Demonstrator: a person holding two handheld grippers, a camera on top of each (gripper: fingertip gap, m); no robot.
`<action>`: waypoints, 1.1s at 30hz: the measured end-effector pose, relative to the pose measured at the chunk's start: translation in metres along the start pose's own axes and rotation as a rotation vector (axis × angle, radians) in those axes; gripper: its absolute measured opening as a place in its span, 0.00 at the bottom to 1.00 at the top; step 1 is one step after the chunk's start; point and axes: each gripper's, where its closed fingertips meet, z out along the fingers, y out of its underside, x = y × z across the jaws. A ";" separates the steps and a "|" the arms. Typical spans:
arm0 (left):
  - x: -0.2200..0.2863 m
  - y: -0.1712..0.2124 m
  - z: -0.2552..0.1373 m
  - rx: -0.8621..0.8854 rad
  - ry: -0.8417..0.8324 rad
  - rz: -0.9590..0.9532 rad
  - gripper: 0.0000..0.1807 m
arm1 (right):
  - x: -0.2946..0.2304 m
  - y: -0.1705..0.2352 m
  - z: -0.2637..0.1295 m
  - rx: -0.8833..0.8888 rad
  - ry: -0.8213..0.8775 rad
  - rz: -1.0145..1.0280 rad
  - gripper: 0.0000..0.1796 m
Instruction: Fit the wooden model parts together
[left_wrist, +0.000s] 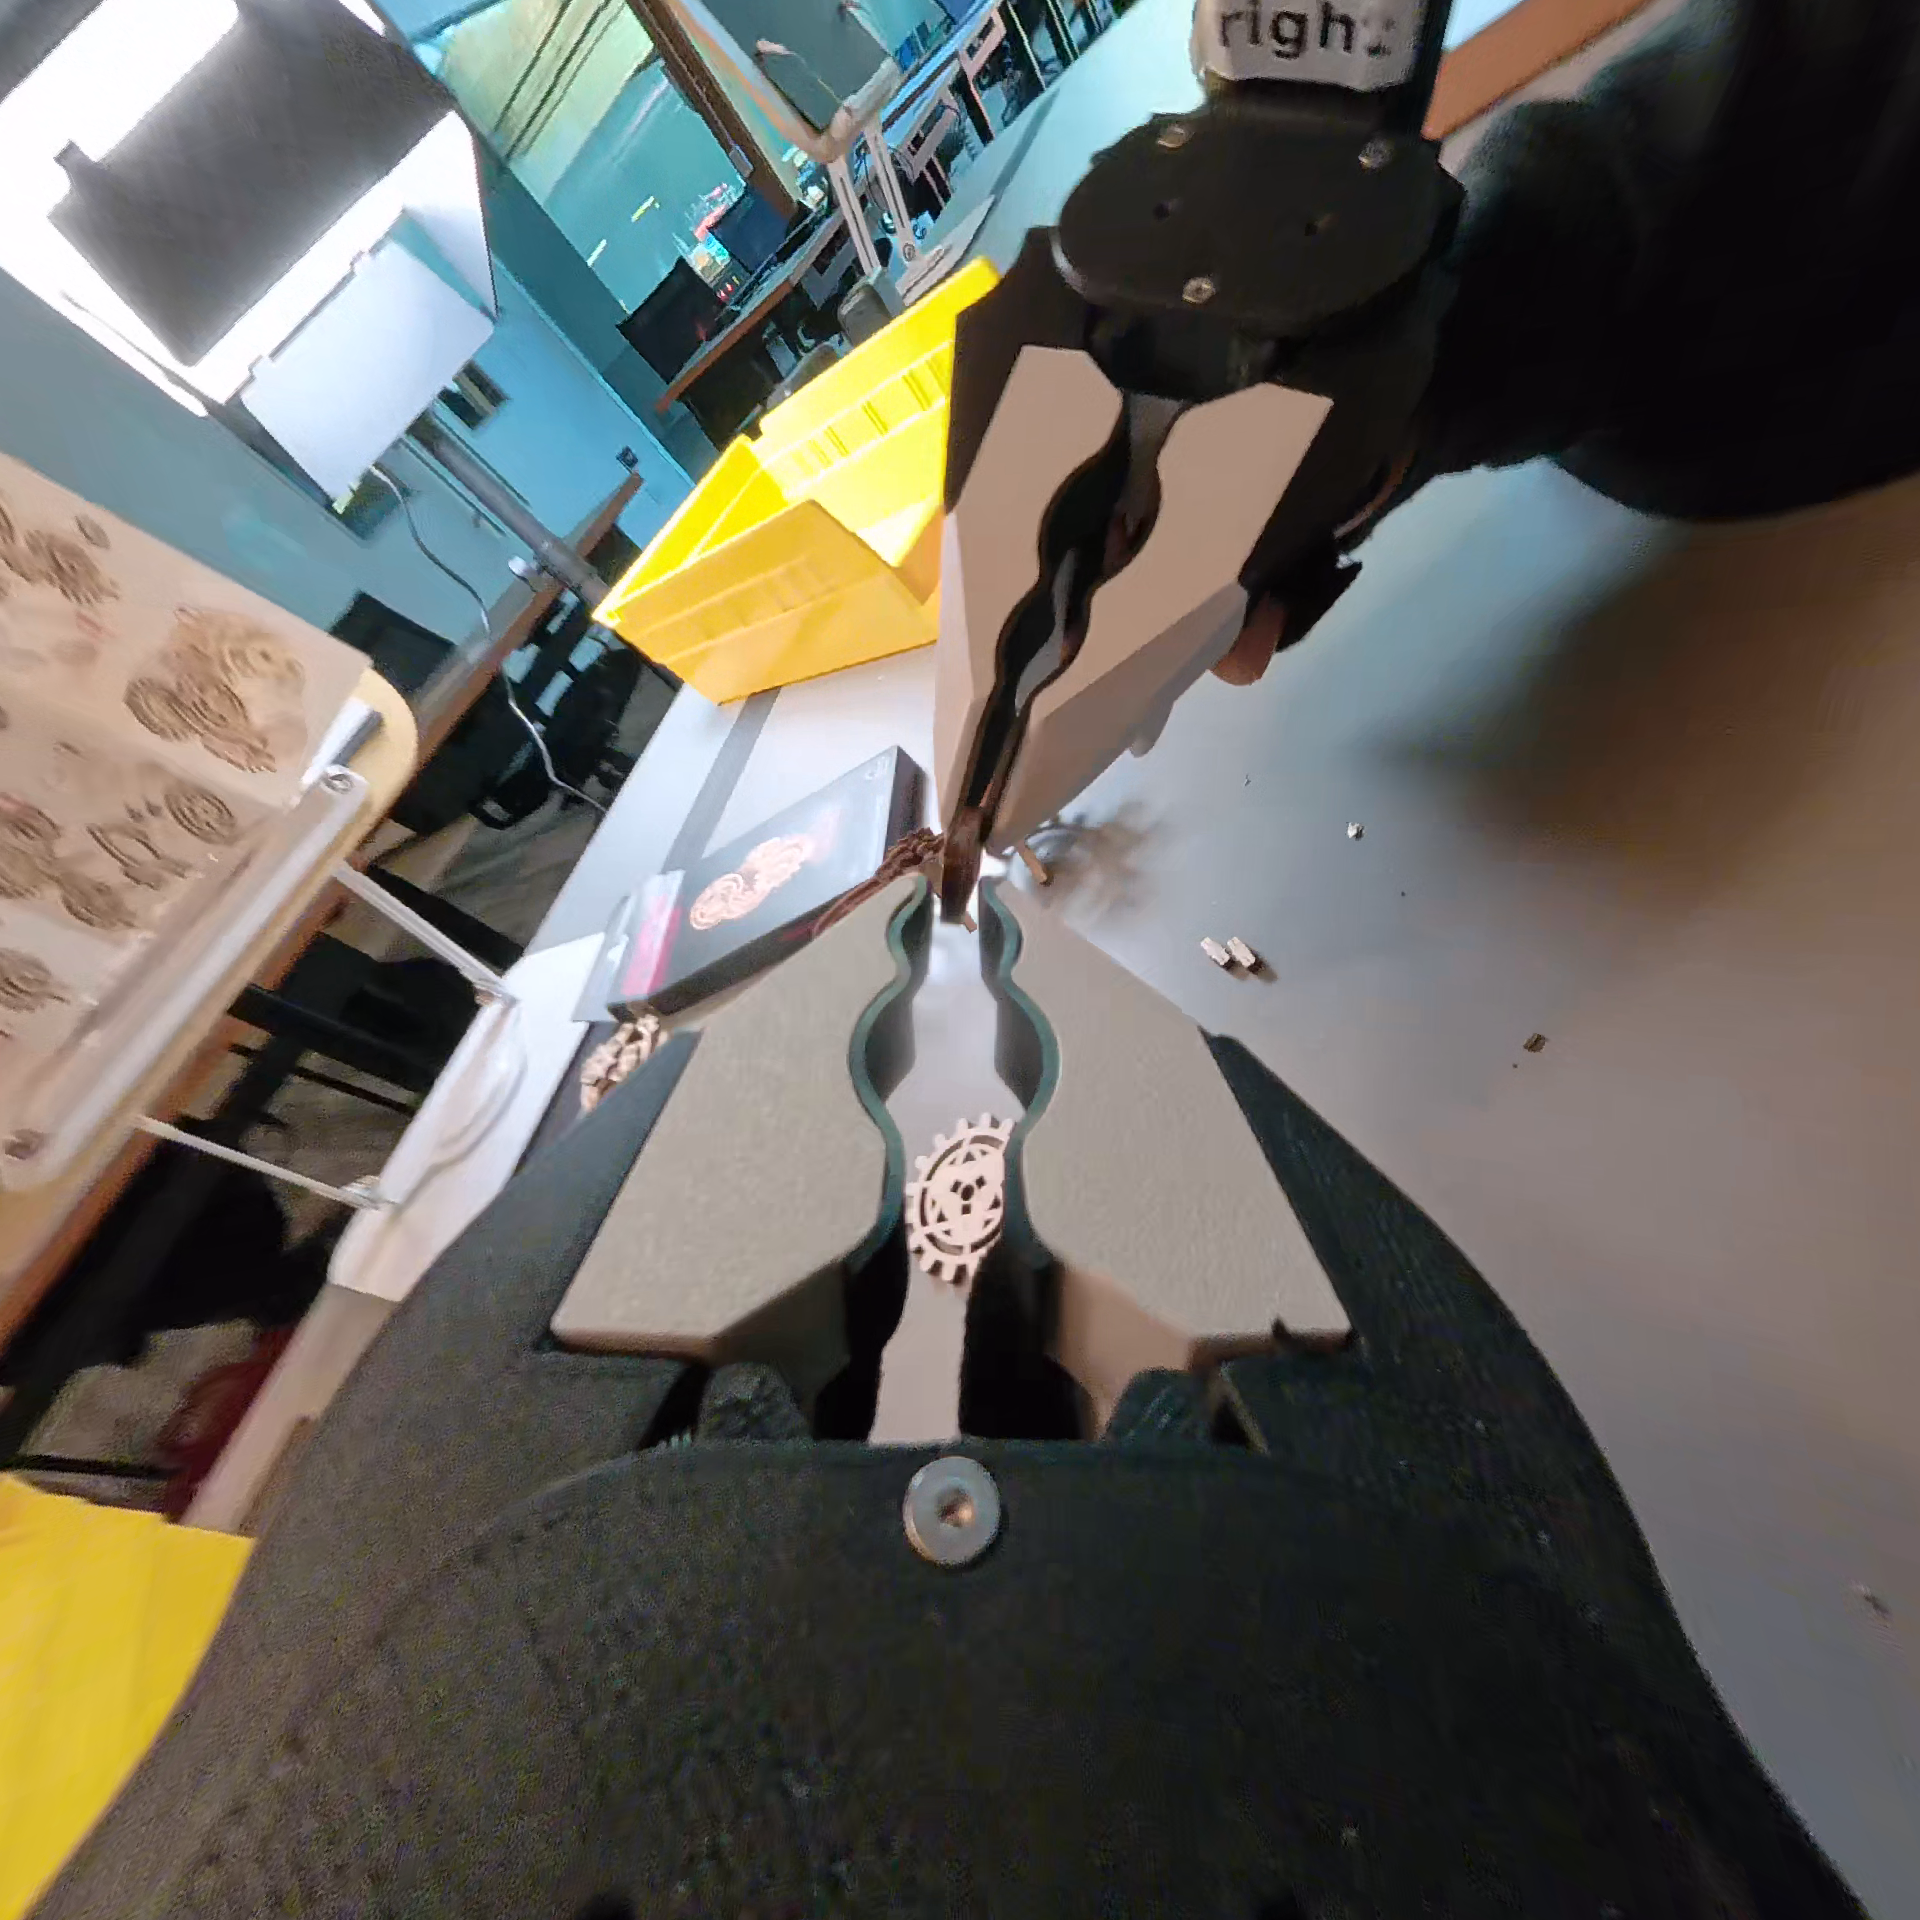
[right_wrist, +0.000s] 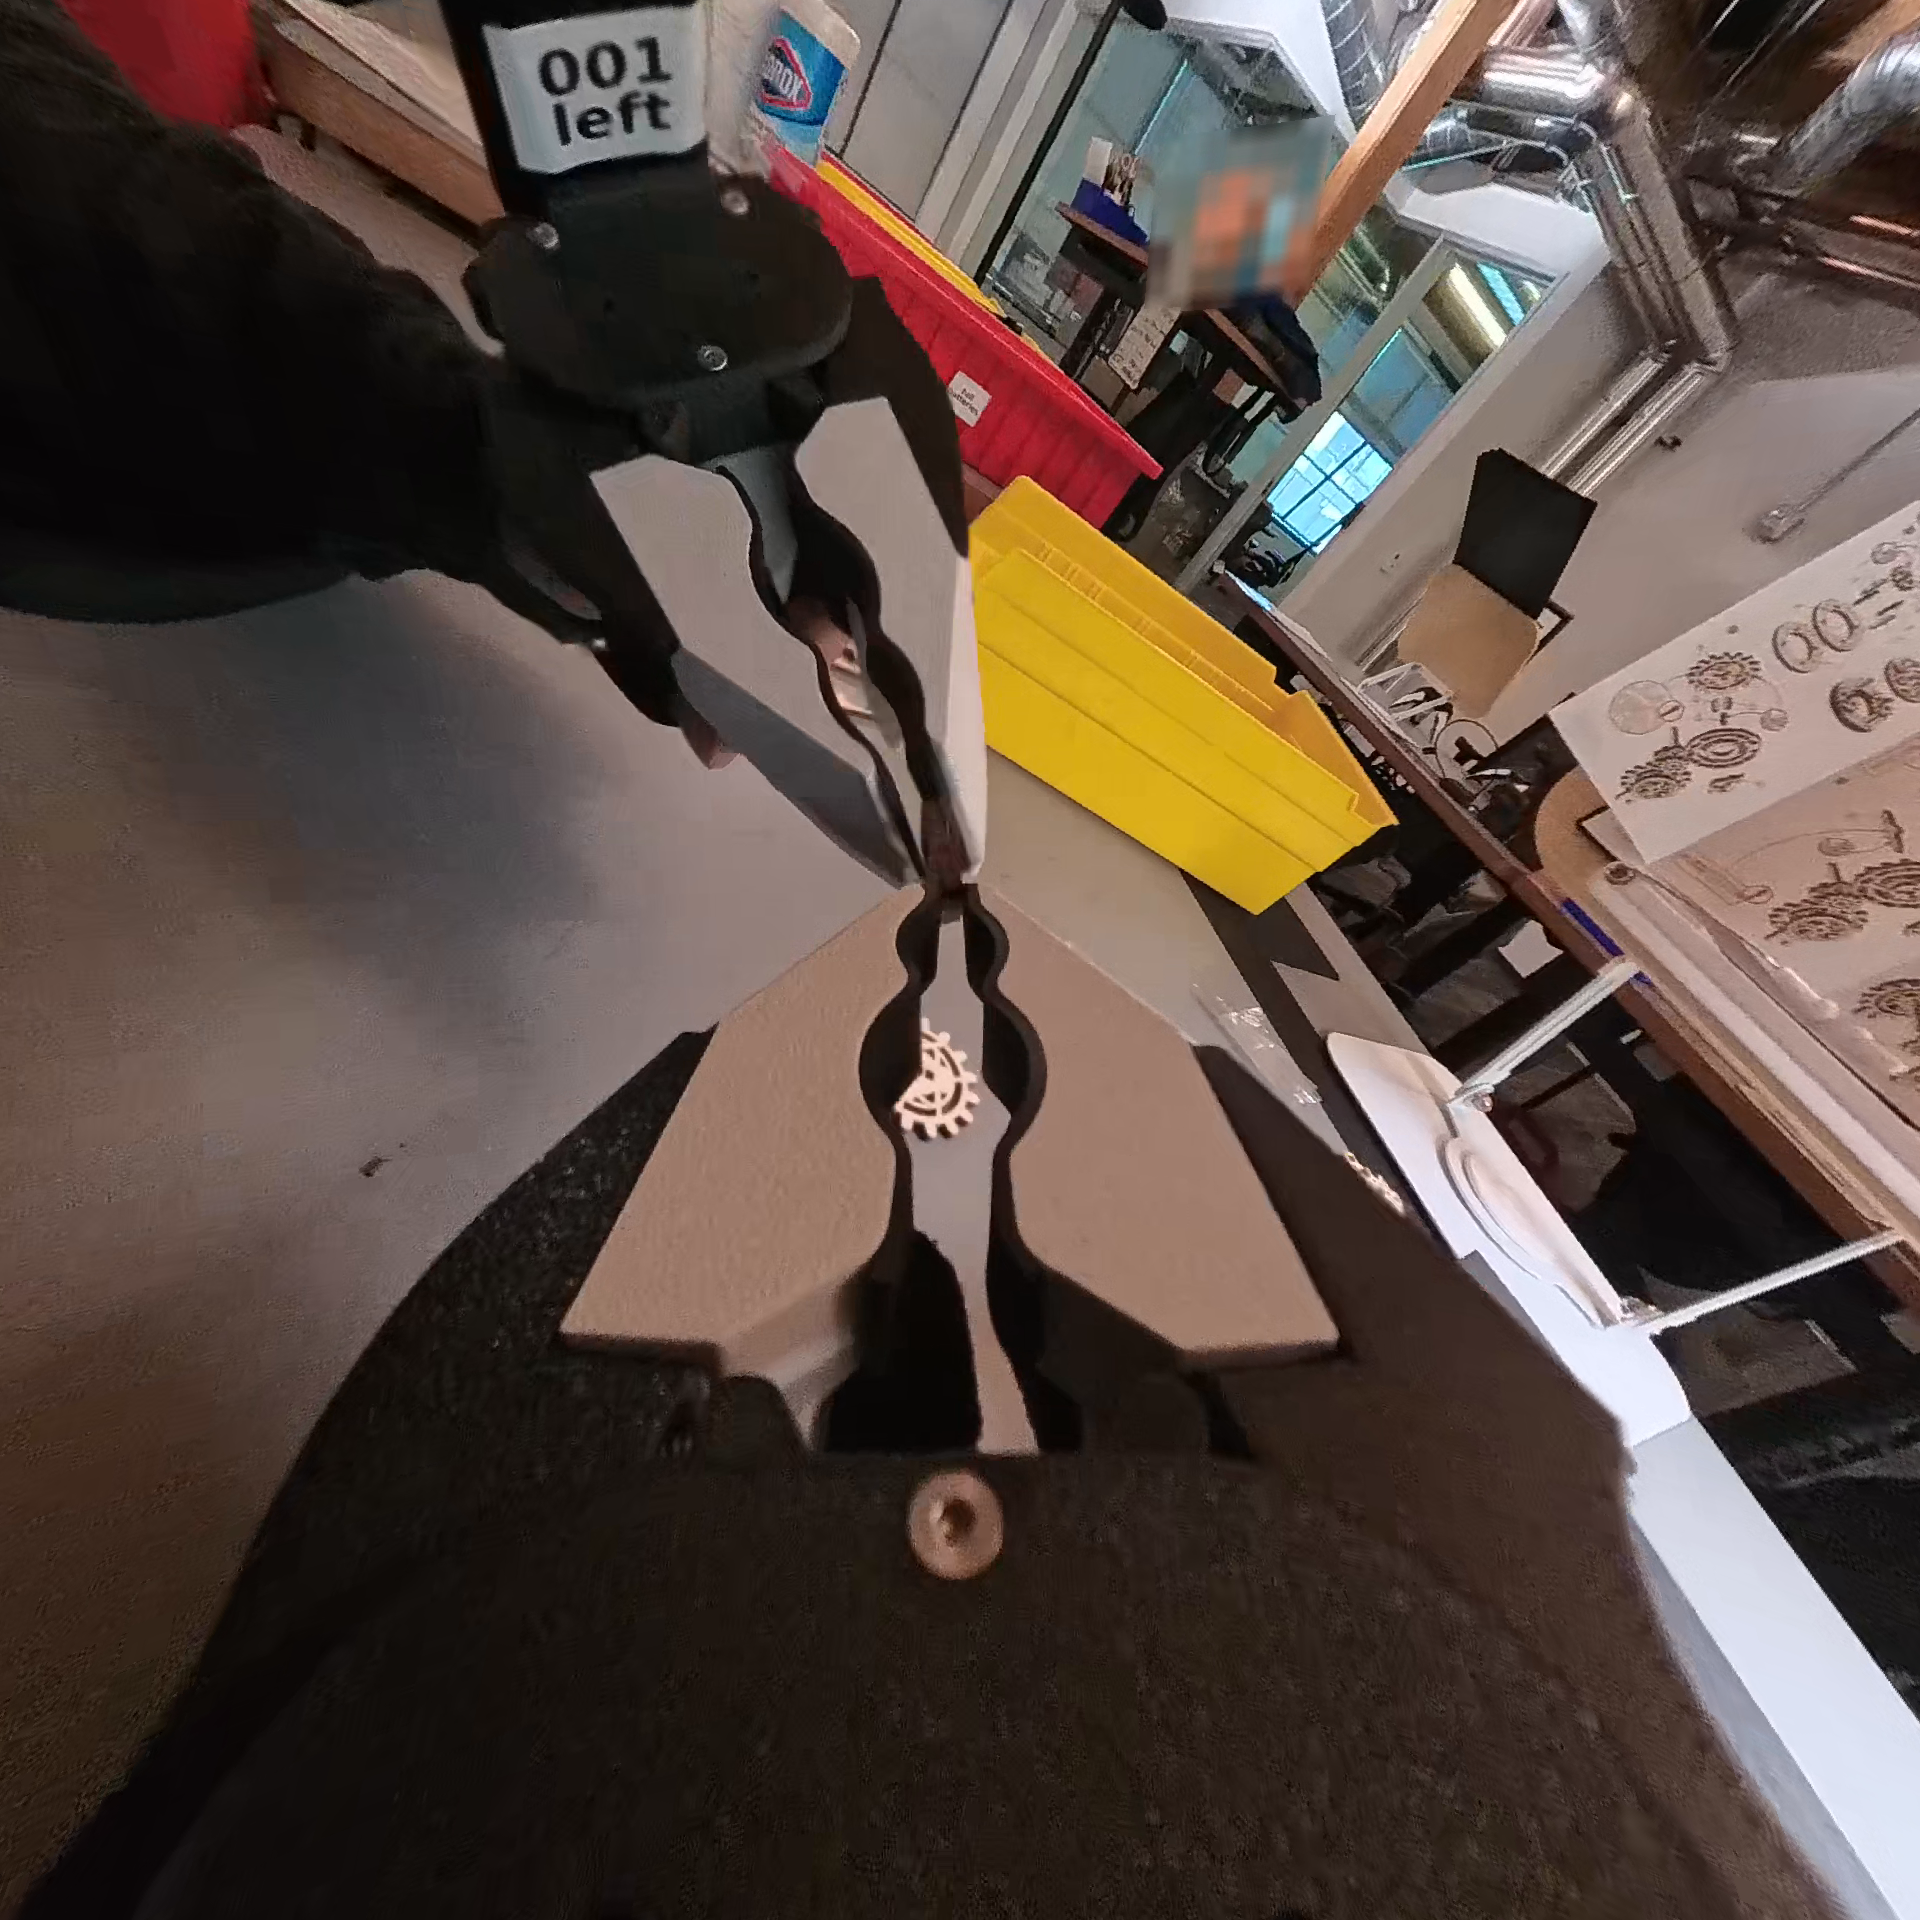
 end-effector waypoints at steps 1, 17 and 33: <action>-0.002 0.000 -0.001 0.010 0.010 -0.043 0.05 | 0.002 -0.001 -0.001 0.005 0.006 0.001 0.00; -0.008 -0.010 0.000 0.265 0.412 -1.091 0.20 | 0.012 0.002 -0.003 -0.035 0.166 -0.292 0.01; -0.012 0.001 -0.002 0.094 0.121 -0.502 0.10 | 0.027 0.010 -0.001 0.056 -0.060 0.670 0.10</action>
